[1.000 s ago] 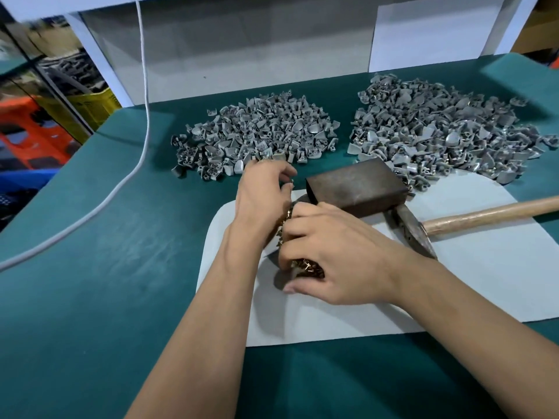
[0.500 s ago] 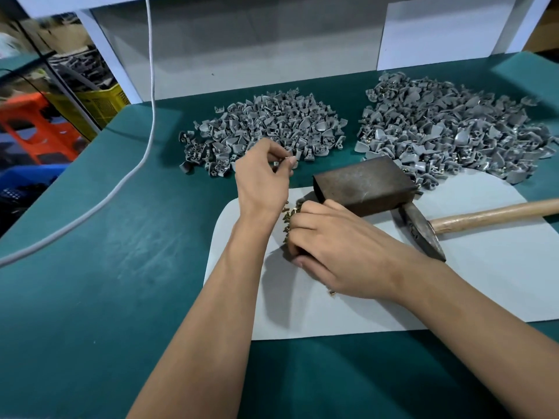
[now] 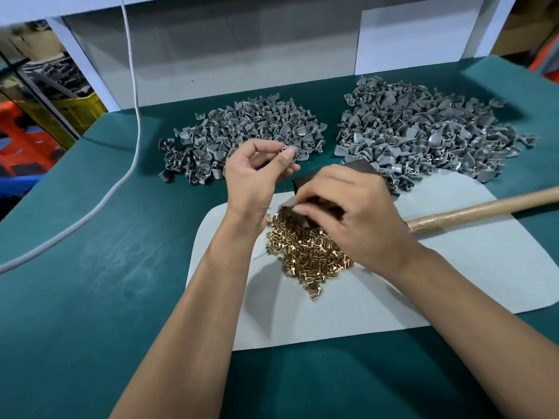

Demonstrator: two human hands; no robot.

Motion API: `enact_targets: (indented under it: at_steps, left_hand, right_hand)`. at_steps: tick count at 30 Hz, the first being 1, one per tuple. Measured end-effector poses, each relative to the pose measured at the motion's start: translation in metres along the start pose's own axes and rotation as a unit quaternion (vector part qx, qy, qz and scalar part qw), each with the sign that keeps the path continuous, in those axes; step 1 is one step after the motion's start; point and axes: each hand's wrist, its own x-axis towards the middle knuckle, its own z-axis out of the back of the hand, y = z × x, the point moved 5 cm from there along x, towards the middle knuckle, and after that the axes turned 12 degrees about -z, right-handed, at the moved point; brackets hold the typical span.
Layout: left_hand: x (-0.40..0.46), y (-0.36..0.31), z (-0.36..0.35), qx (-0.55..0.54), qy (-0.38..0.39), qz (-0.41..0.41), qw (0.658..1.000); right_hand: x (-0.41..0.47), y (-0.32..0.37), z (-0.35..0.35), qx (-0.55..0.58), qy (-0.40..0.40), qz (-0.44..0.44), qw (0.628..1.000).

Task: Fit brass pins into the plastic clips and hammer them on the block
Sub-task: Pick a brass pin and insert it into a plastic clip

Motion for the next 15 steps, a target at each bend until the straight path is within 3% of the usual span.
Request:
enact_targets:
  at_steps: [5, 15]
  left_hand:
    - [-0.005, -0.002, -0.013, -0.031, 0.078, 0.015, 0.996]
    - [-0.012, -0.005, -0.028, -0.019, 0.180, 0.001, 0.983]
  right_hand:
    - [0.004, -0.022, 0.020, 0.007, -0.073, -0.075, 0.995]
    - [0.005, -0.032, 0.027, 0.013, -0.091, -0.128, 0.988]
